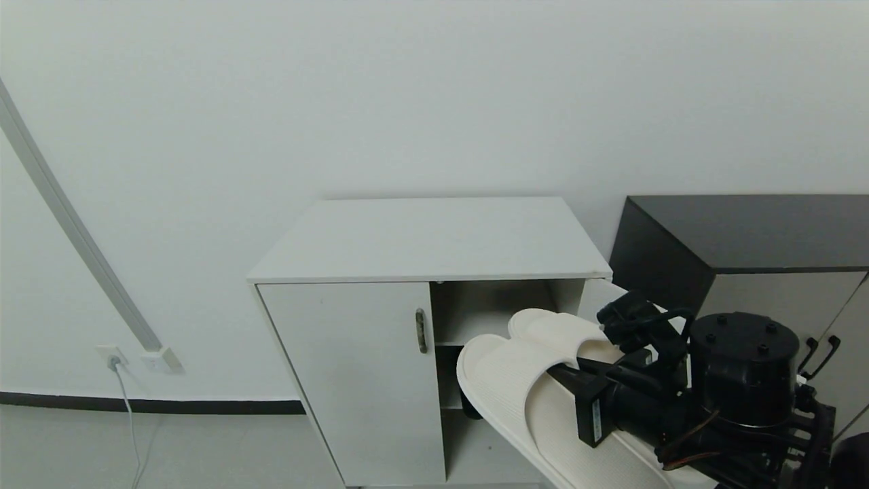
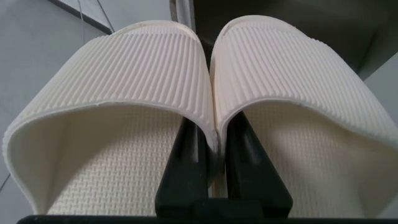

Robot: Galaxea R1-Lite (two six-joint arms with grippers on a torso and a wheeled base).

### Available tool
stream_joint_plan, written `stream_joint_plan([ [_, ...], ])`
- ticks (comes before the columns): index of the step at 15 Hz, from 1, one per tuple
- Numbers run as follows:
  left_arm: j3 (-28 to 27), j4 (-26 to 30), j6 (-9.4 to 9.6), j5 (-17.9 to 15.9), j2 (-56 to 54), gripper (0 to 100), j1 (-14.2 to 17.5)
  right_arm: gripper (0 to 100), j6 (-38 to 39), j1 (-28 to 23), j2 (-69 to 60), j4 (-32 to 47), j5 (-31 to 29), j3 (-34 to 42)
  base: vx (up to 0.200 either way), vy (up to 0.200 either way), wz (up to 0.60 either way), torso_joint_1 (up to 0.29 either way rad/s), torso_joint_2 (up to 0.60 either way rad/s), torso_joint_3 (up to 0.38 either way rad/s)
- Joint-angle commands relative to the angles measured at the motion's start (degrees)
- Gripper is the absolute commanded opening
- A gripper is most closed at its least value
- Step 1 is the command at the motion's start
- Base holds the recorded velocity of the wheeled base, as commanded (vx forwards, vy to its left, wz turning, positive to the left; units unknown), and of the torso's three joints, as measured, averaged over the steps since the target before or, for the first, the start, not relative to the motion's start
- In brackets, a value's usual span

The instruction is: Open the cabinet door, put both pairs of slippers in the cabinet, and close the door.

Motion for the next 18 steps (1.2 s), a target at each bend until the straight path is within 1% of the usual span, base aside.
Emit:
stream_joint_plan([
  [1,0.01,-0.01,0.0,0.01,0.04,0,0.05,0,-0.01,0.08,0.22,-0.07,0.07,0.1,0.0,0.0,0.0,-0.222,0.55,0.315],
  [10,0.01,-0.01,0.0,0.01,0.04,0,-0.04,0,-0.01,0.17,0.66,-0.07,0.07,0.19,0.0,0.0,0.0,-0.19,0.51,0.324],
  [18,0.01,-0.01,0.0,0.01,0.04,0,0.05,0,-0.01,0.17,0.66,-0.07,0.07,0.54,0.0,0.0,0.0,-0.131,0.47,0.337],
])
